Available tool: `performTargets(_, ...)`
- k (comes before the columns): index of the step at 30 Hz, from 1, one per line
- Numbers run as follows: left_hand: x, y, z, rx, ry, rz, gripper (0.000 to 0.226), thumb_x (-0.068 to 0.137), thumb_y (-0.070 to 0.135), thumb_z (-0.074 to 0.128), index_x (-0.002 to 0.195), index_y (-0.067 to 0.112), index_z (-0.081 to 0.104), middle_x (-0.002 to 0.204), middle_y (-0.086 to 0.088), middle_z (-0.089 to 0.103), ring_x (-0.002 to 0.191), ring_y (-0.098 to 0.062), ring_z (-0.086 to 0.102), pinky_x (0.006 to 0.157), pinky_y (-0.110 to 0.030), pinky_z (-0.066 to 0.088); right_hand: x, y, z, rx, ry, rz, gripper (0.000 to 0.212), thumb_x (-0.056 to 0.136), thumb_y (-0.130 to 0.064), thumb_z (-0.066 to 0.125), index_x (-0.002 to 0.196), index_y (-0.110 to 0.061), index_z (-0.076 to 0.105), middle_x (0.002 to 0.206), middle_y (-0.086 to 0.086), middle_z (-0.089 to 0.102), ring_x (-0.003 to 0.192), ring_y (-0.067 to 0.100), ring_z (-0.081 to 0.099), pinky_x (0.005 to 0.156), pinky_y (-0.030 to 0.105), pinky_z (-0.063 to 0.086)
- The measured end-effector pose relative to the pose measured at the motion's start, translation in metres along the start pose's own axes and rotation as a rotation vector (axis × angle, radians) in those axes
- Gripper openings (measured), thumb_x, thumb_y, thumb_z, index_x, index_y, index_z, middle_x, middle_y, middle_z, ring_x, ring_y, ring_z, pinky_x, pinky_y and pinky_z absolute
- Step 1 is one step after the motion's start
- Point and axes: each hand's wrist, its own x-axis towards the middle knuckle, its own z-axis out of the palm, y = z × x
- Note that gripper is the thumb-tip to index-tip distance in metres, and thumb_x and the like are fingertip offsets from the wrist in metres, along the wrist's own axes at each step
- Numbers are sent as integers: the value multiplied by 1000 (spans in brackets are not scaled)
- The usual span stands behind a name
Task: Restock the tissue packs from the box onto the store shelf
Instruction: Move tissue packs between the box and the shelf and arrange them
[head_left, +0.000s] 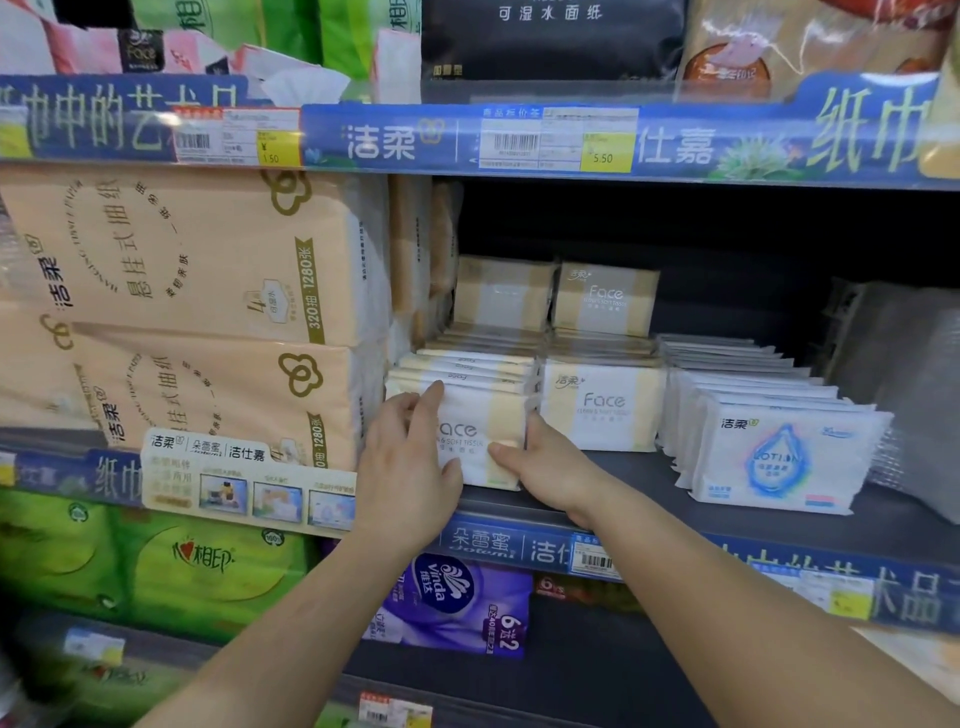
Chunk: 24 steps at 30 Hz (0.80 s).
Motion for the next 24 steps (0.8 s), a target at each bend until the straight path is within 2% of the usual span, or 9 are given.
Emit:
performTargets(3, 0, 1, 5, 4, 21, -16, 81, 69, 13, 74, 142, 14, 40, 128, -18, 46, 119, -34, 45, 98, -46, 41, 2, -7, 5, -83, 33, 39, 75, 93, -40, 51, 152, -16, 13, 149, 6, 42, 131, 22, 45, 109, 35, 37)
performTargets(5, -3, 4, 10, -6, 45, -51, 79, 68, 10, 74, 140, 13, 42, 129, -20, 46, 118, -36, 43, 99, -47, 40, 4, -9, 7, -128, 45, 53, 80, 95, -38, 49, 154, -15, 0, 147, 8, 42, 127, 24, 48, 97, 26, 38)
performTargets(7, -7, 10, 14, -25, 72, -67, 76, 68, 8, 73, 138, 11, 45, 129, -22, 46, 117, -38, 43, 98, -50, 39, 2, -8, 5, -161, 50, 57, 85, 94, -38, 51, 153, -15, -6, 146, 8, 43, 126, 23, 48, 93, 25, 37)
performTargets(11, -15, 34, 16, -85, 106, -114, 70, 71, 9, 72, 136, 9, 47, 130, -23, 44, 119, -40, 41, 100, -52, 35, -31, 1, -12, -145, 114, 0, 90, 90, -41, 58, 153, -17, -1, 153, 0, 35, 136, 18, 39, 103, 22, 33)
performTargets(15, -31, 90, 18, -114, 100, -31, 60, 76, 18, 70, 132, 9, 50, 133, -21, 44, 123, -40, 39, 103, -54, 33, -88, 28, -49, -165, 258, -23, 81, 90, -41, 57, 153, -22, 9, 157, -2, 27, 141, 15, 31, 109, 24, 29)
performTargets(18, -55, 160, 28, -180, 18, 54, 56, 79, 25, 69, 130, 14, 52, 137, -16, 43, 126, -37, 38, 105, -52, 31, -148, 61, -98, -238, 406, -33, 70, 91, -35, 58, 151, -22, 24, 154, -3, 34, 140, 13, 31, 112, 24, 26)
performTargets(20, -80, 219, 39, -181, -70, 144, 56, 79, 36, 61, 131, 15, 53, 139, -14, 44, 128, -35, 39, 106, -50, 30, -201, 93, -140, -353, 478, -5, 68, 91, -31, 58, 150, -18, 27, 152, 1, 35, 140, 16, 30, 113, 26, 26)
performTargets(24, -157, 367, 69, -144, -471, 302, 68, 86, 53, 50, 145, 25, 31, 154, -5, 25, 142, -28, 20, 116, -45, 17, -338, 177, -238, -653, 529, 258, 71, 94, -41, 51, 152, -19, 18, 153, 8, 32, 141, 25, 25, 114, 35, 27)
